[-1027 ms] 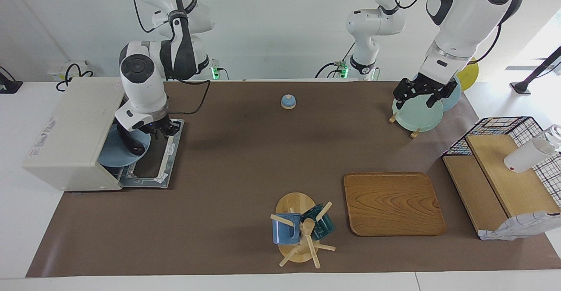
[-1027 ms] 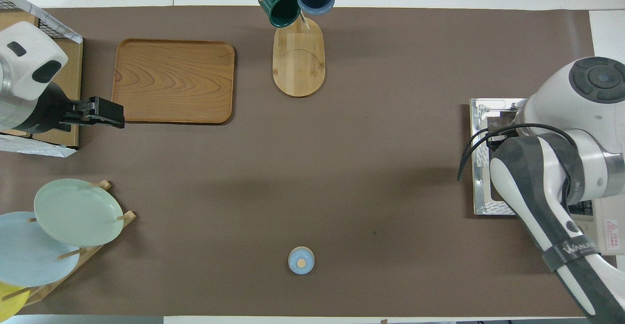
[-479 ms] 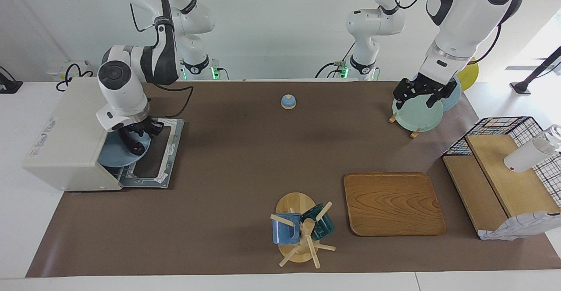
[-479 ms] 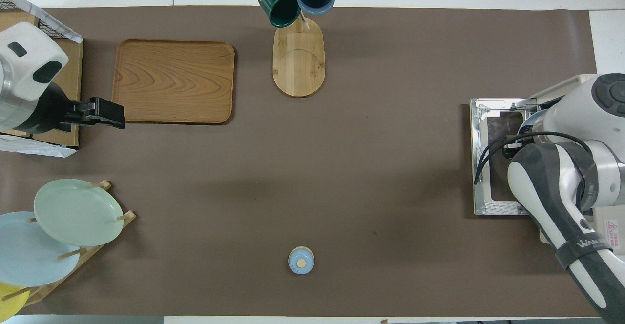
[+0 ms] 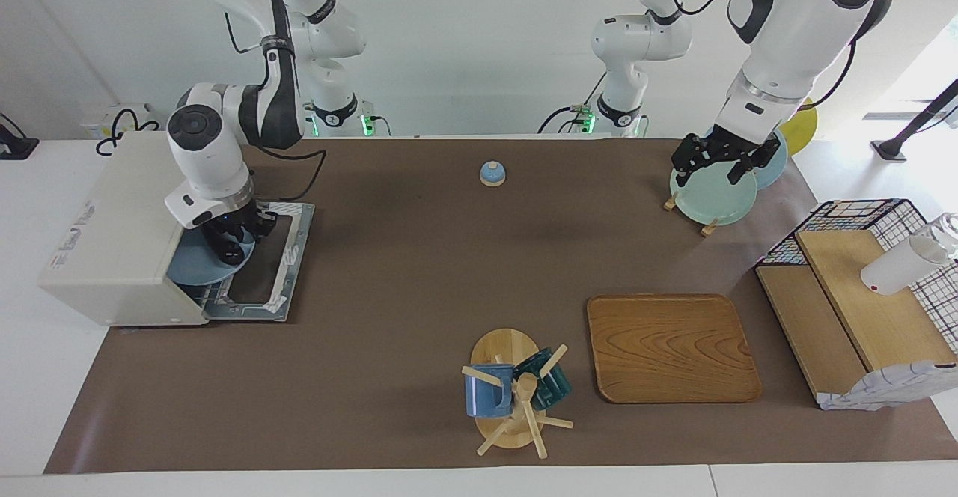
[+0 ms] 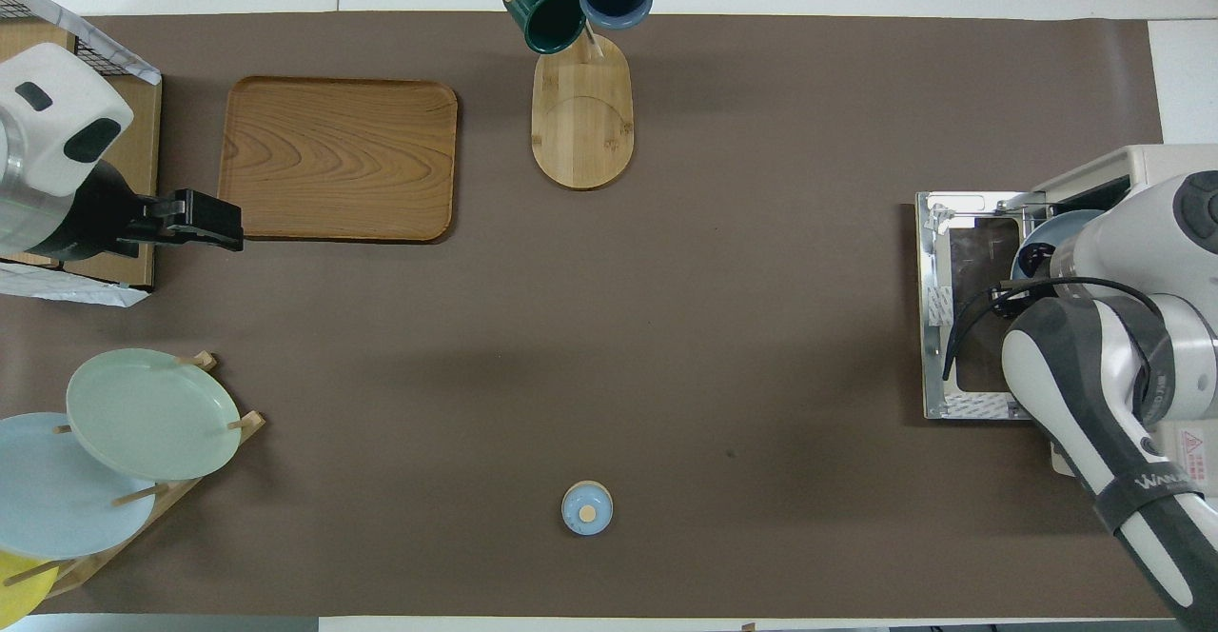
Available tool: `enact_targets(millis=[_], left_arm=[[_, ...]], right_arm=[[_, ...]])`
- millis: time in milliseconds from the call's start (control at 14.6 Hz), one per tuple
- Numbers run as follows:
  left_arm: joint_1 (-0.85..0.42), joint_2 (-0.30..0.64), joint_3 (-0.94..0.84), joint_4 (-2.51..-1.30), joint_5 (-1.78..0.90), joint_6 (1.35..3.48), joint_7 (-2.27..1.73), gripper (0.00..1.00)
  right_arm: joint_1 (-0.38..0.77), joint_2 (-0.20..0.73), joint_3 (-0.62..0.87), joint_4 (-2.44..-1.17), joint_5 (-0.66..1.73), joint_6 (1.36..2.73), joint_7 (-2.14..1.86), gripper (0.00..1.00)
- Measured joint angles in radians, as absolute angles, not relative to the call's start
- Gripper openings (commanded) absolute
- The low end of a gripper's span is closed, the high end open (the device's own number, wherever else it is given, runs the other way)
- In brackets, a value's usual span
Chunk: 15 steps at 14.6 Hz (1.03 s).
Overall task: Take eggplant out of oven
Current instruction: 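Pull the eggplant out of the oven with the right gripper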
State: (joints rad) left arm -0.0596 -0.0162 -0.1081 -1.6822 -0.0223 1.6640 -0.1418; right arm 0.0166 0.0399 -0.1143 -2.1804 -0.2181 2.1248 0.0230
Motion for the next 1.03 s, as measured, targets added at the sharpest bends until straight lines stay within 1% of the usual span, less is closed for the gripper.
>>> enact_targets(millis=[274,411,616,822,1027], left_arm=[[-0.060,-0.016,-0.108,-1.682,-0.022,1.664,-0.142,1.00],[-0.060,-0.016,-0.108,-1.682,-0.022,1.664,-0.142,1.00],[-0.060,-0.016,-0.108,-1.682,-0.022,1.664,-0.142,1.00],[-0.060,-0.016,-0.108,-1.682,-0.022,1.664,-0.142,1.00],[-0.058,-0.016,-0.108,-1.682,-0.022,1.664,-0.143,1.00]], right_arm=[[0.022,0.023,-0.103,-2.185,-0.219,2.127,0.018,0.00],[0.051,0.021,-0.097,-2.174,-0.219,2.118,0.013,0.00],[0.175,0.026,-0.092,-2.103,-0.218,2.047,0.042,0.00],[0.334,0.048,-0.085,-2.042,-0.175,2.036,0.153,0.00],[0.463,0.099,-0.083,-1.978,-0.126,2.036,0.286,0.00]])
